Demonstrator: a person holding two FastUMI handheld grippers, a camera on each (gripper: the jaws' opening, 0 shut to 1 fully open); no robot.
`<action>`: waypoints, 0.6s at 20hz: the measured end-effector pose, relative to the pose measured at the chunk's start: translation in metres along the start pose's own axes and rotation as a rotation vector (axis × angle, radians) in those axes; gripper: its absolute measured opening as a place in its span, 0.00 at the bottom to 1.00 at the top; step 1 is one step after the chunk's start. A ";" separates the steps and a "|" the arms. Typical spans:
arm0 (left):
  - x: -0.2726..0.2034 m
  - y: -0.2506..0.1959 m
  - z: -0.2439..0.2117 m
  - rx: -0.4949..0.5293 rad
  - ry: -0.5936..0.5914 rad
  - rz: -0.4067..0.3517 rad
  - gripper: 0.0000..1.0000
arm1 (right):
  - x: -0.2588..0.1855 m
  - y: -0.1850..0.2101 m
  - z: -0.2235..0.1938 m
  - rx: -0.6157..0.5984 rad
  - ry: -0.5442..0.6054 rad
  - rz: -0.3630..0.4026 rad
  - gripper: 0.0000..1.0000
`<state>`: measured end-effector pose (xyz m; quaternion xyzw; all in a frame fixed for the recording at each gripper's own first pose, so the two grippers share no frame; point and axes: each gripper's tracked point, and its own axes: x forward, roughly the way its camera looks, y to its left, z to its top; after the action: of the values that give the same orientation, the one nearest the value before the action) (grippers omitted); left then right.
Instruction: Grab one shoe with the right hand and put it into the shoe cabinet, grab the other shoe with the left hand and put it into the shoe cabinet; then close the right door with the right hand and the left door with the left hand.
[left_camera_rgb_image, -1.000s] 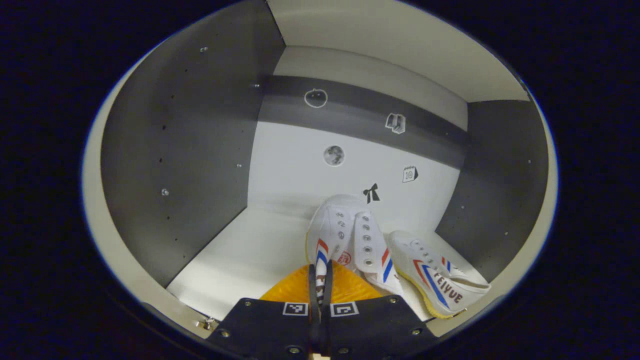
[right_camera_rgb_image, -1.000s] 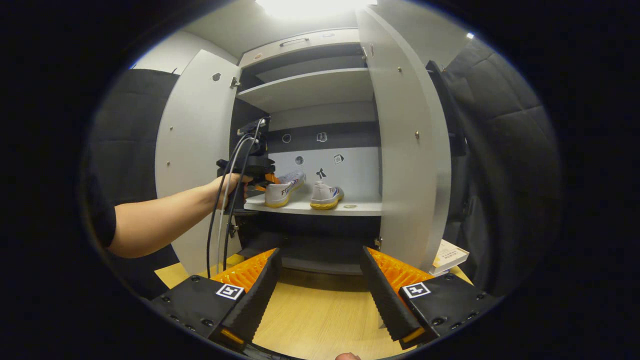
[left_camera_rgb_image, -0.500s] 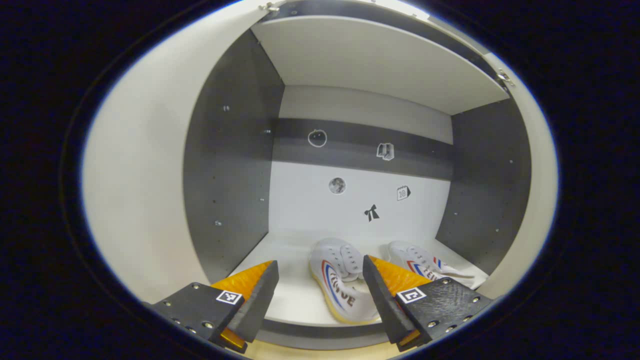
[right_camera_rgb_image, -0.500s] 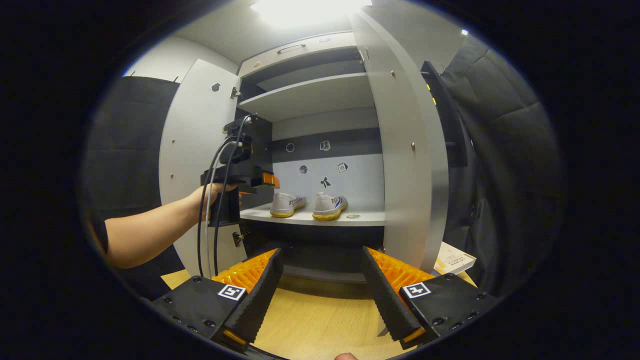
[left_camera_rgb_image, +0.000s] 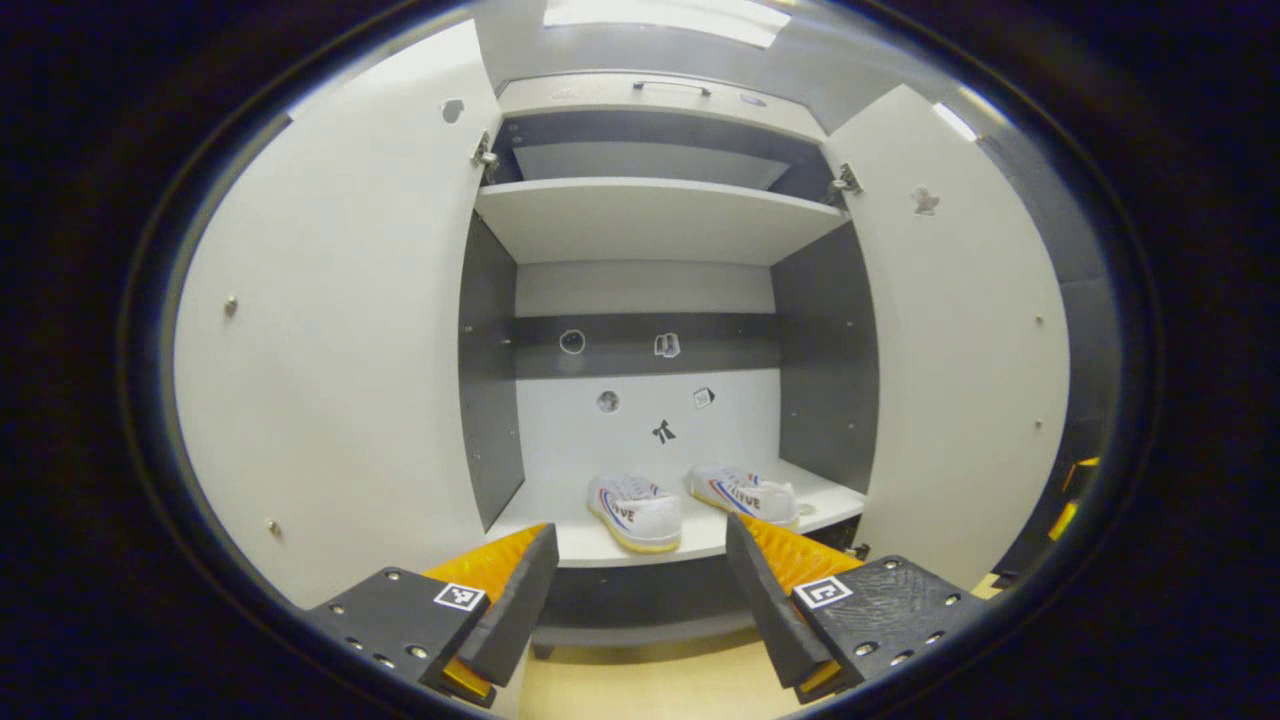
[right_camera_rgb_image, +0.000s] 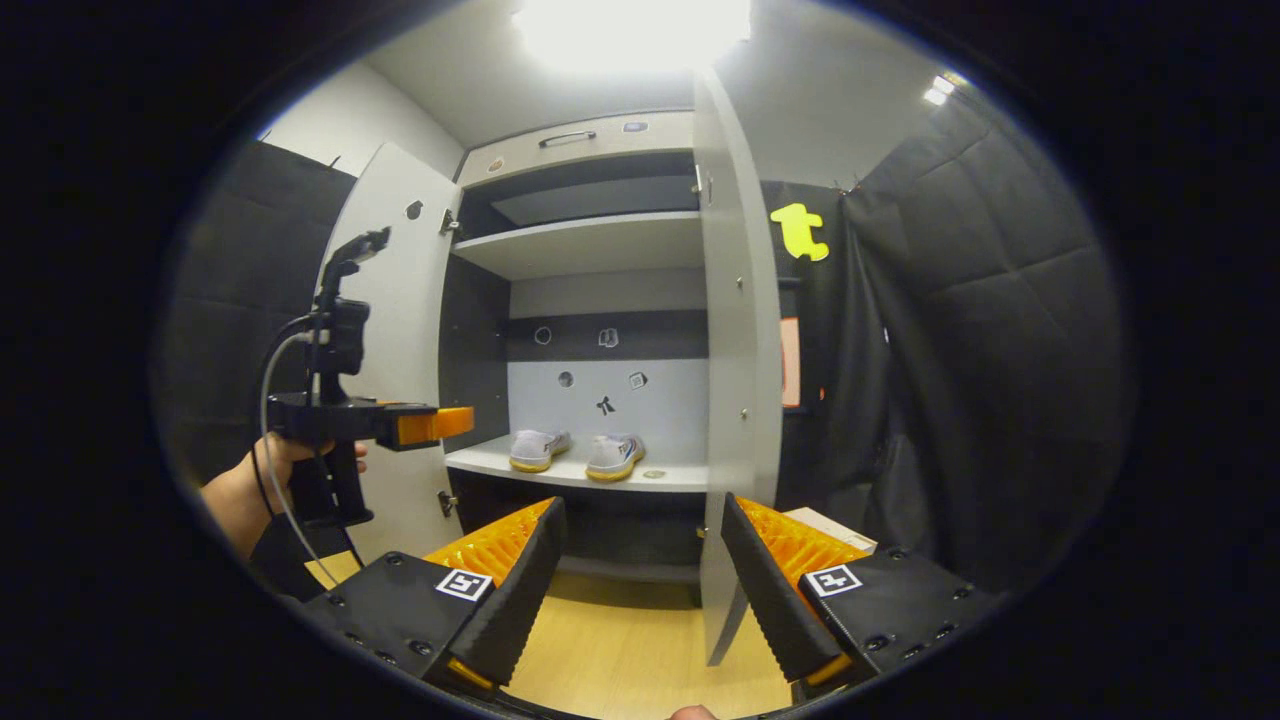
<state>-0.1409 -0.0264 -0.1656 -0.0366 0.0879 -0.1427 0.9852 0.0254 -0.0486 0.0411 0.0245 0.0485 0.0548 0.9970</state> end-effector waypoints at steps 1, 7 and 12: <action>-0.012 -0.004 0.002 -0.002 -0.006 -0.010 0.95 | -0.003 -0.009 0.006 0.001 -0.007 -0.028 0.98; -0.074 0.000 -0.003 -0.023 -0.014 -0.020 0.95 | -0.013 -0.073 0.039 0.003 -0.058 -0.216 0.98; -0.117 0.013 -0.017 -0.016 0.018 -0.001 0.96 | 0.002 -0.126 0.060 -0.040 -0.089 -0.396 0.98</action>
<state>-0.2513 0.0187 -0.1639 -0.0435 0.0978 -0.1428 0.9840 0.0467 -0.1757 0.0935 -0.0030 0.0071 -0.1424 0.9898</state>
